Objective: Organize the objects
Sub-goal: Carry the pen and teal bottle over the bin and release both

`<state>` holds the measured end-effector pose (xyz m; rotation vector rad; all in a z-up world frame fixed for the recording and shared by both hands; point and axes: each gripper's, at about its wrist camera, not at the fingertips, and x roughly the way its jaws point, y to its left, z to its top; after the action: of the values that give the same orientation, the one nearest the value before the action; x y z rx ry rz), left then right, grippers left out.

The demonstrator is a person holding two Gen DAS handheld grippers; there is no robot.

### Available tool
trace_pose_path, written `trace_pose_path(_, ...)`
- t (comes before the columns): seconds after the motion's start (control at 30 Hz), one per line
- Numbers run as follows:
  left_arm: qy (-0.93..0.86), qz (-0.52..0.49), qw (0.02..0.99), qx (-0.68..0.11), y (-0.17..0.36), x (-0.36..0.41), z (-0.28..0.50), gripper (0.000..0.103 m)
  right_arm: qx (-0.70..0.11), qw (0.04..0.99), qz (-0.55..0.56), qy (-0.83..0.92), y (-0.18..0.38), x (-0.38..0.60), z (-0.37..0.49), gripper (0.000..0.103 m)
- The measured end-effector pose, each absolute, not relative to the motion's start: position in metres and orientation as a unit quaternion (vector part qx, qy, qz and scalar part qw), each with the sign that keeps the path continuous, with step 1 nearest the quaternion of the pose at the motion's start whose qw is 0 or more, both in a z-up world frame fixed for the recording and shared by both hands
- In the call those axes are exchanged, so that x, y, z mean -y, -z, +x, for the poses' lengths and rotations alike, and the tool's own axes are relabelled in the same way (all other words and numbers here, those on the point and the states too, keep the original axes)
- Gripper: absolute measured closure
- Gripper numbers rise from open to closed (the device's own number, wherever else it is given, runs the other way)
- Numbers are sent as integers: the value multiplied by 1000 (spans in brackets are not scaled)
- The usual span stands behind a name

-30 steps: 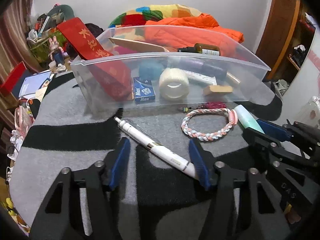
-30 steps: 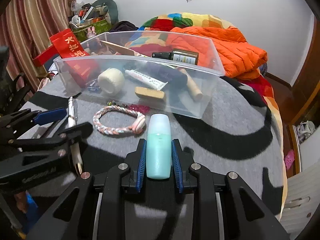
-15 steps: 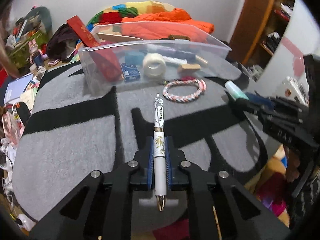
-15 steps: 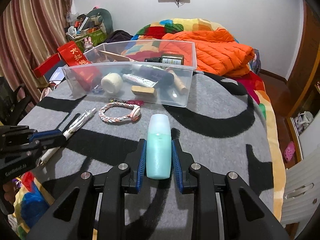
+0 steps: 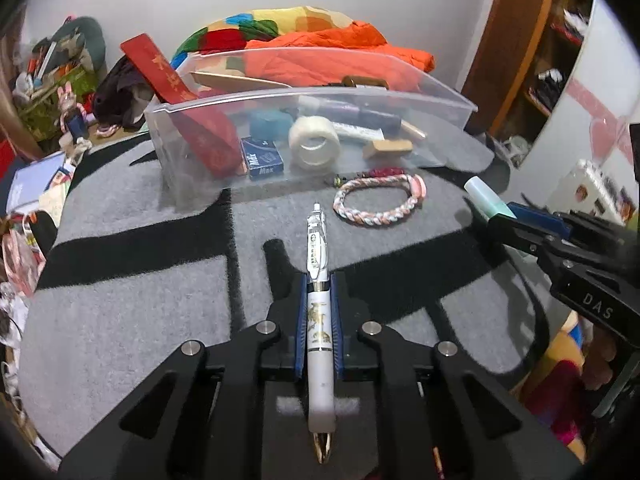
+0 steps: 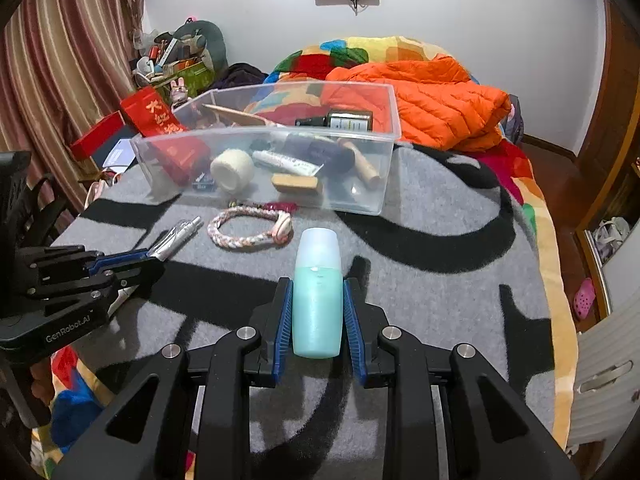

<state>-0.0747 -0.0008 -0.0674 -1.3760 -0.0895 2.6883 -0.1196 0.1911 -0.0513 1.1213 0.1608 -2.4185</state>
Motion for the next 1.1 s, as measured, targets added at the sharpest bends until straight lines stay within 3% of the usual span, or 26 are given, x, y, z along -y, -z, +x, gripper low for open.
trace_pose_path(0.7, -935, -344, 58, 68, -18, 27, -103, 93, -29, 238, 340, 910, -16, -163, -173, 80)
trace_pose_path(1.1, -926, -369, 63, 56, -10, 28, -166, 93, -24, 229, 358, 905, -8, -152, -225, 80)
